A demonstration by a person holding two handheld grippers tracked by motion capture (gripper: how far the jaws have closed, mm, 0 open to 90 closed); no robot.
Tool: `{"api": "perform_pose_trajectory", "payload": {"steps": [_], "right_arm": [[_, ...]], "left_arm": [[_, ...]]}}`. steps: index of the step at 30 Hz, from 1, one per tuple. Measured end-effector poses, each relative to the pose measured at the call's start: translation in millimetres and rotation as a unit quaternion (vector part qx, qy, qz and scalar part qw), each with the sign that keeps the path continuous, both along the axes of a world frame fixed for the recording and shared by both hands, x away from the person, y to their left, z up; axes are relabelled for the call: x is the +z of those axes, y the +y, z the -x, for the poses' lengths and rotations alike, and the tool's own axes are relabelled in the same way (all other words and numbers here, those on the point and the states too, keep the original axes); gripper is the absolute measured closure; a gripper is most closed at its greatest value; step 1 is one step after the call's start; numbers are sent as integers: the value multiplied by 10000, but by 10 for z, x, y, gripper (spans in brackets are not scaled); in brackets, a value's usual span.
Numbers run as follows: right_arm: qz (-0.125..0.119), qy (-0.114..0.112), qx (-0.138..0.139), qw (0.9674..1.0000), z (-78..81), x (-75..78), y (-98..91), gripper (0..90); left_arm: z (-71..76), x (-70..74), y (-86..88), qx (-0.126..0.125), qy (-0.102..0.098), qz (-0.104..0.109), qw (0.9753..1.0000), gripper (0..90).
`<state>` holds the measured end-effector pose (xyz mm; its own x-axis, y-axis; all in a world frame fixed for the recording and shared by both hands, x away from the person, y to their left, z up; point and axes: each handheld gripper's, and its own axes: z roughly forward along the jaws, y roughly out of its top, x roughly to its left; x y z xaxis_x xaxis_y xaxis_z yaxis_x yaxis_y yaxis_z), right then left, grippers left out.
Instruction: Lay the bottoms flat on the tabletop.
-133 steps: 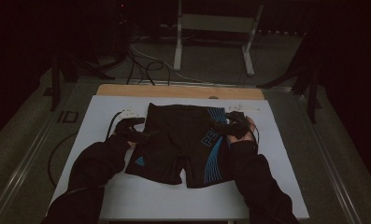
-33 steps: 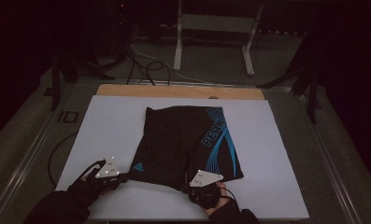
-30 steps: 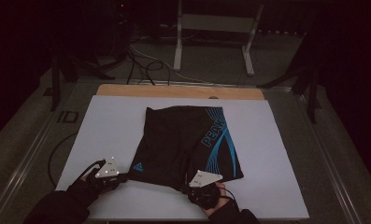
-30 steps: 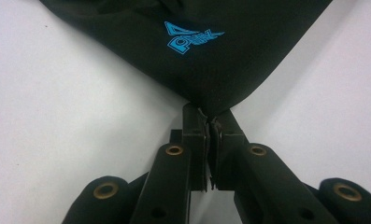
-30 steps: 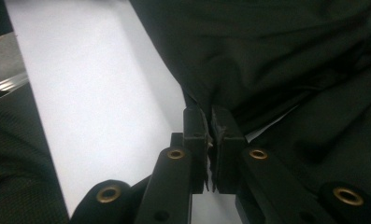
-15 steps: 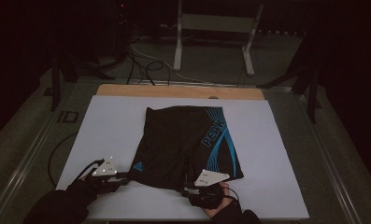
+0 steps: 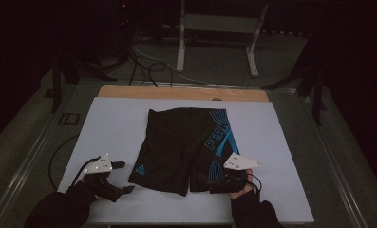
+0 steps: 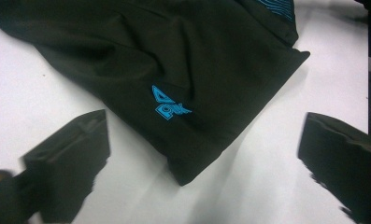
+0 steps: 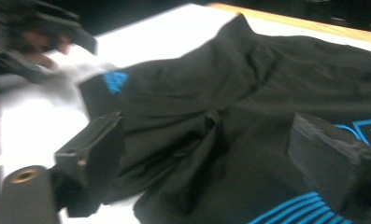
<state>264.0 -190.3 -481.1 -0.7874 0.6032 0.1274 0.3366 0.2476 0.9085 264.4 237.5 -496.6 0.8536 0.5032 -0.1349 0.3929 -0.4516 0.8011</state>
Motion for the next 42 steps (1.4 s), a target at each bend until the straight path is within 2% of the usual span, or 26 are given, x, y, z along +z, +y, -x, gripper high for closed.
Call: {"api": "perform_pose_trajectory", "payload": {"steps": [4, 5, 7, 9, 10, 13, 15, 18, 21, 23, 25, 26, 27, 29, 31, 33, 36, 41, 42], "right_arm": [[-29, -50, 19, 10000, -26, 7, -115, 95], [84, -66, -112, 9999, -34, 14, -193, 101], [97, 4, -63, 9999, -53, 9, -274, 99], [167, -83, -161, 9997, -42, 1, -344, 87], [148, -55, -158, 9998, -46, -4, -379, 86], [235, -98, -267, 9993, -33, 1, -466, 87], [157, -123, -267, 9994, 3, 4, -527, 90], [351, -185, -332, 9987, 55, -13, -604, 112], [323, -191, -374, 9986, 110, -38, -684, 122], [303, -42, -297, 9991, 118, -56, -731, 124], [211, -43, -157, 9996, 123, -88, -772, 123], [212, 81, -146, 9996, 129, -96, -788, 121], [182, 115, -175, 9996, 136, -106, -804, 115], [286, -42, -276, 9992, 153, -114, -827, 98], [270, 17, -380, 9989, 167, -117, -855, 92], [286, -116, -485, 9983, 189, -117, -895, 91], [329, -47, -647, 9973, 213, -131, -966, 90], [458, 93, -829, 9955, 232, -182, -1040, 90], [424, 124, -844, 9954, 230, -191, -1046, 89]], "left_arm": [[-7, 31, 27, 96, -49, 99, 9999, 4], [-9, 49, 49, 138, -59, 173, 9997, 4], [-8, 61, 61, 215, -75, 217, 9995, 4], [0, 69, 66, 268, -123, 265, 9992, 2], [18, 92, 75, 241, -158, 324, 9991, 2], [55, 111, 82, 161, -275, 318, 9990, 2], [67, 101, 96, 124, -268, 286, 9992, 2], [82, 77, 122, 165, -294, 210, 9992, 2], [93, 71, 148, 221, -346, 129, 9991, 2], [95, 66, 166, 246, -327, 101, 9991, 2], [96, 60, 173, 263, -331, 65, 9991, 2], [98, 43, 188, 277, -297, 55, 9992, 2], [101, 38, 200, 287, -291, 58, 9991, 2], [107, 30, 220, 336, -281, 62, 9990, 2], [113, 28, 249, 384, -246, 117, 9989, 2], [122, 23, 271, 447, -192, 167, 9987, 2], [145, -2, 269, 407, -208, 46, 9989, 2], [141, -43, 254, 382, -184, 61, 9991, 2], [137, -48, 255, 392, -193, 88, 9990, 2]]}}
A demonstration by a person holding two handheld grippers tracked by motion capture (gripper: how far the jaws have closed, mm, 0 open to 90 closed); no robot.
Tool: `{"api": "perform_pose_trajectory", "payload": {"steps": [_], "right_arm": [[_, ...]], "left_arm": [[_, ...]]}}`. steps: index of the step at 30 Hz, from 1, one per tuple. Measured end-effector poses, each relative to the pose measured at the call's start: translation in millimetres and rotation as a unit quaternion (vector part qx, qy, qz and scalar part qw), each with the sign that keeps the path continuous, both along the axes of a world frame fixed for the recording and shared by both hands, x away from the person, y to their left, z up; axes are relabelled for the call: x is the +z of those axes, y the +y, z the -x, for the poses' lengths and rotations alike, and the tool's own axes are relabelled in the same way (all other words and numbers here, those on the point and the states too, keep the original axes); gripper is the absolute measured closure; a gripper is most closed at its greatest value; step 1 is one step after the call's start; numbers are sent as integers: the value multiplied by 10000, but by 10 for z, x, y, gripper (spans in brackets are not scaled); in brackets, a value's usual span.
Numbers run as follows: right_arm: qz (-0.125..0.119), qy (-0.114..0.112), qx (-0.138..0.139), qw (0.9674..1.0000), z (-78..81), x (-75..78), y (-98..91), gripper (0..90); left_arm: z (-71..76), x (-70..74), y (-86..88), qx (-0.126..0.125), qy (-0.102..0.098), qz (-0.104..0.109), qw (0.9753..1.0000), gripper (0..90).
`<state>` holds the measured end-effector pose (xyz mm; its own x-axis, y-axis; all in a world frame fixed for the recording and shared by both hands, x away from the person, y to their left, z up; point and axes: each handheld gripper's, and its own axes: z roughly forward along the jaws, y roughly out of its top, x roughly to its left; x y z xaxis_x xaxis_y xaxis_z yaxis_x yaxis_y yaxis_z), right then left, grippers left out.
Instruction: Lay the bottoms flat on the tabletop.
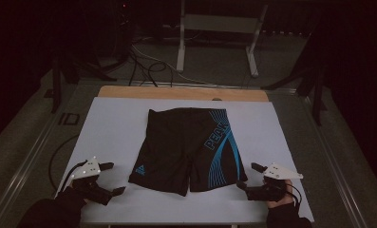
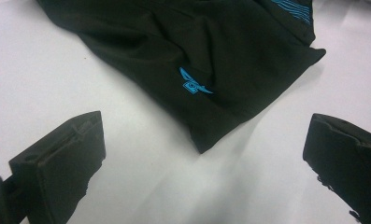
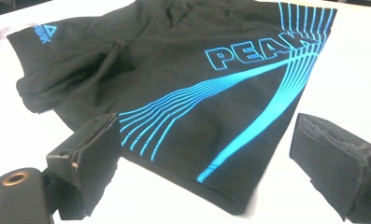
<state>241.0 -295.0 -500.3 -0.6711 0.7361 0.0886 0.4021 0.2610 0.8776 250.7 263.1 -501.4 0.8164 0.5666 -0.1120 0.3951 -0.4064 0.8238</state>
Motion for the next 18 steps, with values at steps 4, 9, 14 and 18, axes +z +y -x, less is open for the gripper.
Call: {"api": "perform_pose_trajectory", "payload": {"steps": [4, 9, 14, 18], "right_arm": [[35, 84, 7, 10000, -18, -34, 21, 89], [64, 27, -17, 10000, -18, -28, 41, 89], [98, 25, 23, 9999, -13, -30, 55, 89], [102, 14, 46, 9999, -13, -29, 67, 89]], "left_arm": [[-10, -10, 18, 96, 8, 87, 9999, 3], [-8, 3, 49, 172, -72, 182, 9997, 2], [6, 0, 24, 71, -76, 112, 9999, 2], [8, -4, 10, 35, -65, 99, 9999, 2]]}}
